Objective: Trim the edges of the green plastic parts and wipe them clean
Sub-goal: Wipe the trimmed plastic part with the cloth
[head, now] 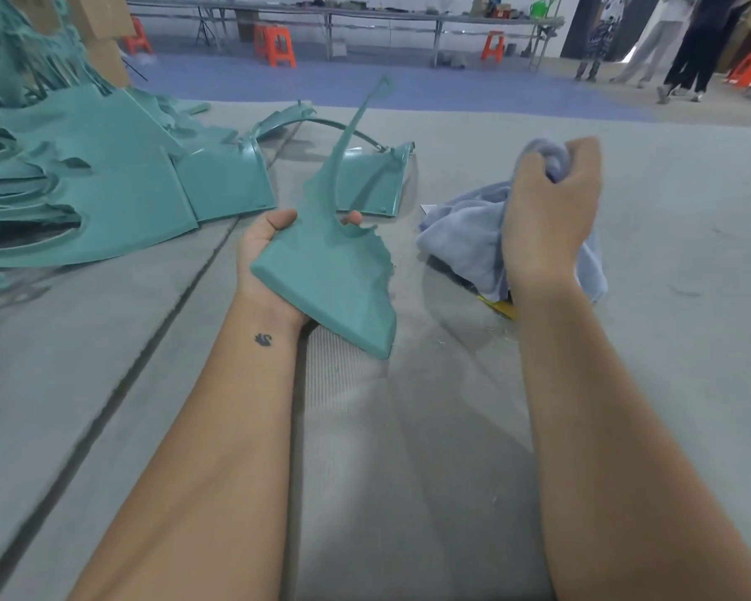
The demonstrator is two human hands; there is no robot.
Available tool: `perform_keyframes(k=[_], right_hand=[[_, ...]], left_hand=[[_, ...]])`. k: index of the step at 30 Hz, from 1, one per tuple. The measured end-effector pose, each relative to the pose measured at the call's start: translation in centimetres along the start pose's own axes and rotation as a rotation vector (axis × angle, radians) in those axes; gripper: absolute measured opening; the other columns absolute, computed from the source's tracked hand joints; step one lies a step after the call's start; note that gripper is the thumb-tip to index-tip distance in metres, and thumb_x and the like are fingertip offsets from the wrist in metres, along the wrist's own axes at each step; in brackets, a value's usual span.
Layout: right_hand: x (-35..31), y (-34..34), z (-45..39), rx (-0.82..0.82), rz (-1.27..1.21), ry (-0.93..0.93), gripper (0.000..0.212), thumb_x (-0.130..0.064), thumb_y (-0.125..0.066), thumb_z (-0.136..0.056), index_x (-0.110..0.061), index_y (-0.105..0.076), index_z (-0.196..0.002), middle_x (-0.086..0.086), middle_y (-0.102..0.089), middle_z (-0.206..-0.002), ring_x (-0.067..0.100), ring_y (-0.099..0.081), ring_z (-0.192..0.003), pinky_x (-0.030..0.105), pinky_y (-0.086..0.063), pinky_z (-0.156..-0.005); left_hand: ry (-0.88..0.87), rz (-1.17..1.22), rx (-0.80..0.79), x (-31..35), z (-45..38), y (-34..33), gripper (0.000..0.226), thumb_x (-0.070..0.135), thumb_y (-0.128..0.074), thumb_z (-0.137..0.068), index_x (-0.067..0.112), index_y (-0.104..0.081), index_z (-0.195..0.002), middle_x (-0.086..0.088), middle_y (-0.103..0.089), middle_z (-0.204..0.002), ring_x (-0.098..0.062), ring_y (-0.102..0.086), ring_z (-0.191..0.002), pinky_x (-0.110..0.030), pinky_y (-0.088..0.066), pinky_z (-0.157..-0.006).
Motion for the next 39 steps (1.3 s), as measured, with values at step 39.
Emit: perform_keyframes(k=[39], right_hand=[[-1.2,-7.9,5.8,-0.477,0.627,0.481,0.010,-0.018,-0.048,-0.089,-0.019,-0.039,-0.085,-0.005,-0.042,-0.087,0.019,-0.039,-0.076,0.032,-0.027,-0.063]], left_hand=[[-0.012,-0.224,0.037,-1.0,0.3,-3.8,0.024,0.017,-0.035,-0.080,0.011,-0.059,-0.079,-0.004,-0.056,-0.065,-0.019,-0.056,-0.058,-0.023,-0.047,-0.058]])
Point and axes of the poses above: each hand's wrist, its own z-axis away from the middle knuckle, its own y-axis out of the back of the hand, x = y × z, the point moved 1 cm from there along -z, towards the middle knuckle
